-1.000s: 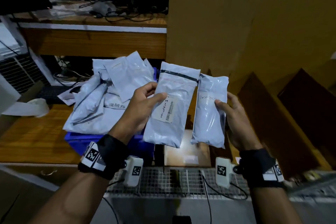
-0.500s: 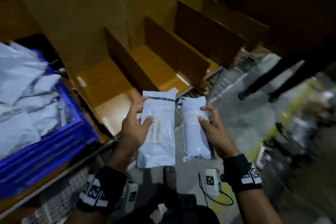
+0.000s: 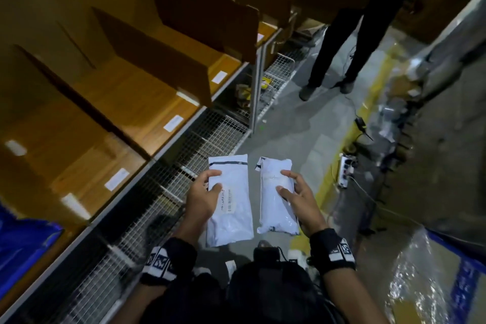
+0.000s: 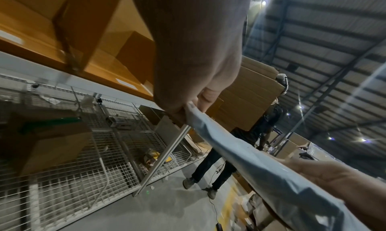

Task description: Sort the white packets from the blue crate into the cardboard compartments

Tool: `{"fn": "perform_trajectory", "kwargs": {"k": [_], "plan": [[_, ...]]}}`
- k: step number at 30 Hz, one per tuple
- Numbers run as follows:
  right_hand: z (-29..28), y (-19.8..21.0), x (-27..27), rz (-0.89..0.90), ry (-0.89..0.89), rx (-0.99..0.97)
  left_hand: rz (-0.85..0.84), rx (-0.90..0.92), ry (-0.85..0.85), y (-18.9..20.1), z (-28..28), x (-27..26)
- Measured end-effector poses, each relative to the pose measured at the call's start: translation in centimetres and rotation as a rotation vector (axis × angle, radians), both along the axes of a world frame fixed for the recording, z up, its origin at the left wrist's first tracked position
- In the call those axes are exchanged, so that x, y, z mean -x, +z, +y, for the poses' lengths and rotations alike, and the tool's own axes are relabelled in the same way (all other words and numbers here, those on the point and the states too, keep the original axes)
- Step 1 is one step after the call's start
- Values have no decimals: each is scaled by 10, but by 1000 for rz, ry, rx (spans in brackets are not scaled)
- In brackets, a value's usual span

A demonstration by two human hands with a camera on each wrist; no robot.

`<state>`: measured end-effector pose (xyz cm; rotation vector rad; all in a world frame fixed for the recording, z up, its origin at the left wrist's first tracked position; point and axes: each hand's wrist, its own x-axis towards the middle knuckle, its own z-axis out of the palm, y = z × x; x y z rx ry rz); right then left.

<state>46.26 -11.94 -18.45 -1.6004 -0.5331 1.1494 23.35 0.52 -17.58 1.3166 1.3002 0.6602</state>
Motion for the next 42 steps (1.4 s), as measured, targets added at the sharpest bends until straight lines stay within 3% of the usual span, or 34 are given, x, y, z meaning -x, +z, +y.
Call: {"fn": "perform_trajectory", "kwargs": {"k": [11, 18, 23, 30, 36, 42], "plan": [[49, 22, -152, -86, -23, -78, -95, 17, -29, 12, 59, -151], [136, 24, -232, -159, -30, -161, -142, -95, -46, 27, 147, -242], [240, 41, -305, -252, 16, -221, -131, -220, -70, 46, 249, -319], [405, 112, -385, -377, 135, -273, -111, -428, 30, 126, 399, -385], [538, 153, -392, -365, 314, -263, -85, -453, 205, 174, 501, -380], [695, 145, -379, -300, 589, -215, 29, -415, 445, 165, 599, -345]]}}
